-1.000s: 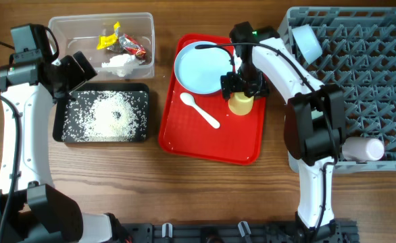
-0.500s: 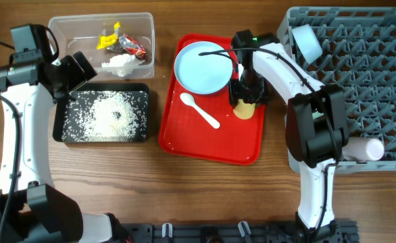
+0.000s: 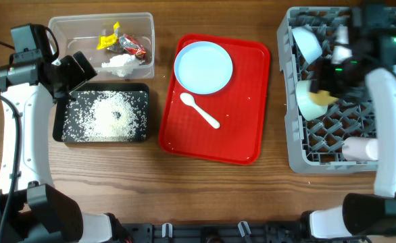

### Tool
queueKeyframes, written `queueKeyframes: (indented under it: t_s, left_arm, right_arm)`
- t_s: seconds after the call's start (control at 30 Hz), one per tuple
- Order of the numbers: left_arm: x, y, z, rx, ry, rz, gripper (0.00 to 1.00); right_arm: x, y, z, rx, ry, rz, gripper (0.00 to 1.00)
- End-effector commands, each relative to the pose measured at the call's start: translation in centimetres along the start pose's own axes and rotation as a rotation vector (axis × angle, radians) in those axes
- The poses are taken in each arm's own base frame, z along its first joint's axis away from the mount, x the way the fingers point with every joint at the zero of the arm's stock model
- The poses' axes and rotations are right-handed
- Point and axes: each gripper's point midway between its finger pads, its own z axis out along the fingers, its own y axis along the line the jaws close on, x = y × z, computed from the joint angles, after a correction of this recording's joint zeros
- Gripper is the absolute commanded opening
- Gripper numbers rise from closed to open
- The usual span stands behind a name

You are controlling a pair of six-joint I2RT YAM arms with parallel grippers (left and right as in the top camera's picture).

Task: Sort waste into correct bins and load items into the dishwasher rack
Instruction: 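Carry the yellow cup to the rack and set it down with the right gripper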

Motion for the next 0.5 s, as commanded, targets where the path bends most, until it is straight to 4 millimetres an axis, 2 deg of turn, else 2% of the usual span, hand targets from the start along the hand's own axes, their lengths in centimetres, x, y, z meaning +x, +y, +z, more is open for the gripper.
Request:
queueKeyframes:
  t_s: [0.0, 0.13, 0.27, 0.33, 0.47]
  left_arm:
    - [-0.4, 0.1, -0.2, -0.004, -0.012, -0.012, 1.0]
    - [-0.4, 0.1, -0.2, -0.004, -0.012, -0.013, 1.0]
    - [-0.4, 0.1, -0.2, -0.004, -0.012, -0.013, 1.0]
    - [-0.4, 0.1, -0.2, -0.004, -0.012, -0.012, 1.0]
    - [-0.4, 0.2, -0.2, -0.004, -0.012, -0.013, 1.0]
  right_arm:
    - [-0.2, -7.3, -0.8, 0.057, -0.013, 0.174, 0.55]
    - [0.3, -14.5, 0.5, 0.058, -0.026, 0.435, 0.55]
    - [1.5, -19.5, 2.9, 0.086, -0.022, 0.584, 0.54]
    - [2.2, -21.0, 4.3, 0.087, -0.017, 0.632, 0.54]
    - [4.2, -23.3, 9.1, 0.098, -0.005, 0.706, 0.54]
